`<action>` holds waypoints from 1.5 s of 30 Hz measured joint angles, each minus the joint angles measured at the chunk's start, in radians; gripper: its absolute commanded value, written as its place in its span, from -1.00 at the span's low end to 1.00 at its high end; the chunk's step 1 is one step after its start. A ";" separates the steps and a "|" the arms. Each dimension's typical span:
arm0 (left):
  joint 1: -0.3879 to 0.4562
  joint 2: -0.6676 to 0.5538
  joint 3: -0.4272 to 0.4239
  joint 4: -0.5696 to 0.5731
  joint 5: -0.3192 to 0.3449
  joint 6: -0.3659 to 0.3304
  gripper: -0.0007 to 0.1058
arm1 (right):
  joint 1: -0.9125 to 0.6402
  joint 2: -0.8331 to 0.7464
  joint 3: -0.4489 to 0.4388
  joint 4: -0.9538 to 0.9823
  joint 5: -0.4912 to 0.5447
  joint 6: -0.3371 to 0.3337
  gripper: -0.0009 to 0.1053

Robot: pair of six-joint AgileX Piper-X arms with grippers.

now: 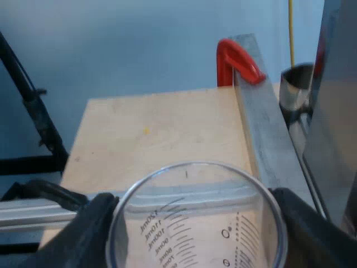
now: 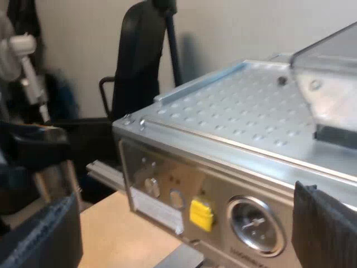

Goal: Pour the beans into the coffee machine

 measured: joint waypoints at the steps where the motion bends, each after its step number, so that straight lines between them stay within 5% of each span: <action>1: 0.000 -0.013 -0.039 0.044 -0.003 0.000 -0.98 | 0.000 -0.005 0.000 0.000 0.008 0.000 0.48; 9: -0.028 -0.057 -0.190 0.149 -0.006 0.006 -0.98 | 0.000 -0.230 -0.005 0.000 0.234 -0.124 0.48; 21: -0.271 -0.006 -0.409 0.283 -0.037 0.119 -0.98 | 0.000 -0.326 -0.005 0.000 0.412 -0.232 0.48; 36: -0.519 0.440 -0.909 0.326 -0.088 0.209 -0.98 | 0.000 -0.328 -0.005 0.000 0.425 -0.232 0.48; 45: -0.630 0.661 -1.120 0.326 -0.203 0.402 -0.98 | 0.000 -0.328 -0.005 0.000 0.425 -0.232 0.48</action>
